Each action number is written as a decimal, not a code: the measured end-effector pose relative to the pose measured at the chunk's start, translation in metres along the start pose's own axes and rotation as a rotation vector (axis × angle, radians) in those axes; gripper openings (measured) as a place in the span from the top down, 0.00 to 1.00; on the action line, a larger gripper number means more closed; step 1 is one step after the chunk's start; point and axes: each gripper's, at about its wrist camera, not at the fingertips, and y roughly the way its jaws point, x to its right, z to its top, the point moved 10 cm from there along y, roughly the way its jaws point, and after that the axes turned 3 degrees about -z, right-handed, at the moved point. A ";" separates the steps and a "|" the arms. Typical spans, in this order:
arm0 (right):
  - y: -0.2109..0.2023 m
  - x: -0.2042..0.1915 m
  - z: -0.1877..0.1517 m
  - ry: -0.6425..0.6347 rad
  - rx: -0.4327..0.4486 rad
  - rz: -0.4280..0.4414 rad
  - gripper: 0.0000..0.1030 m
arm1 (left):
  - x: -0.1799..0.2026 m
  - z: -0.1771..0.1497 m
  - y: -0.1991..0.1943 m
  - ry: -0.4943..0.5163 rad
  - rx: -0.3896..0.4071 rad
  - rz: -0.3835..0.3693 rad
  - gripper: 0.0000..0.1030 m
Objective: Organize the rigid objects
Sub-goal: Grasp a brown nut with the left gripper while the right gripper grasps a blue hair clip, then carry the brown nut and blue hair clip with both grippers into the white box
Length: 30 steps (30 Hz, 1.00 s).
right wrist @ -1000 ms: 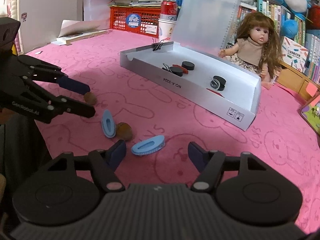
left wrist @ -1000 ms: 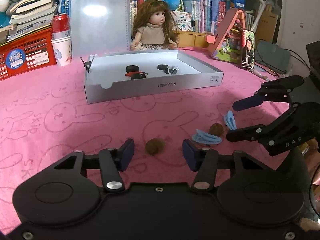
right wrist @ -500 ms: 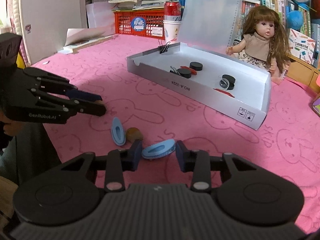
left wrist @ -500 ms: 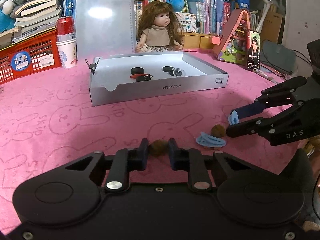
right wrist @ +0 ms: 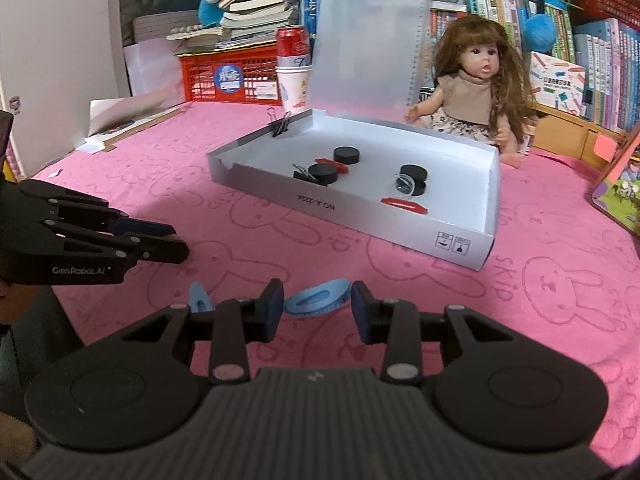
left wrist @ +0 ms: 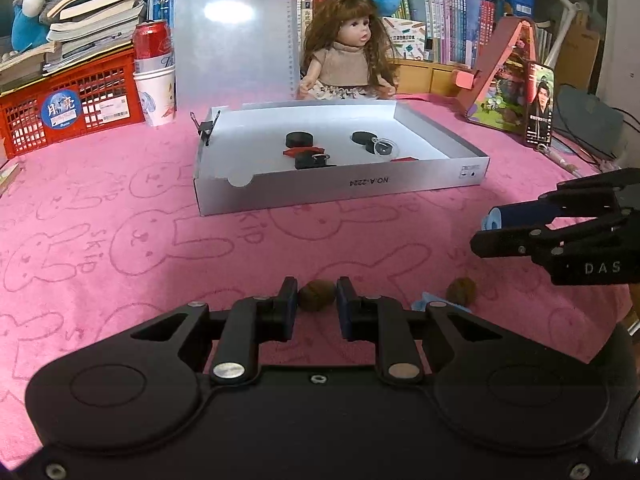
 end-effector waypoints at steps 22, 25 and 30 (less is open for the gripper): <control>0.012 0.043 0.039 0.250 0.063 -0.214 0.59 | -0.008 0.065 0.012 -0.131 0.075 -0.035 0.81; 0.015 0.045 0.044 0.257 0.063 -0.231 0.59 | -0.008 0.075 0.016 -0.132 0.086 -0.035 0.81; 0.020 0.048 0.052 0.261 0.063 -0.247 0.59 | -0.005 0.086 0.022 -0.124 0.093 -0.036 0.81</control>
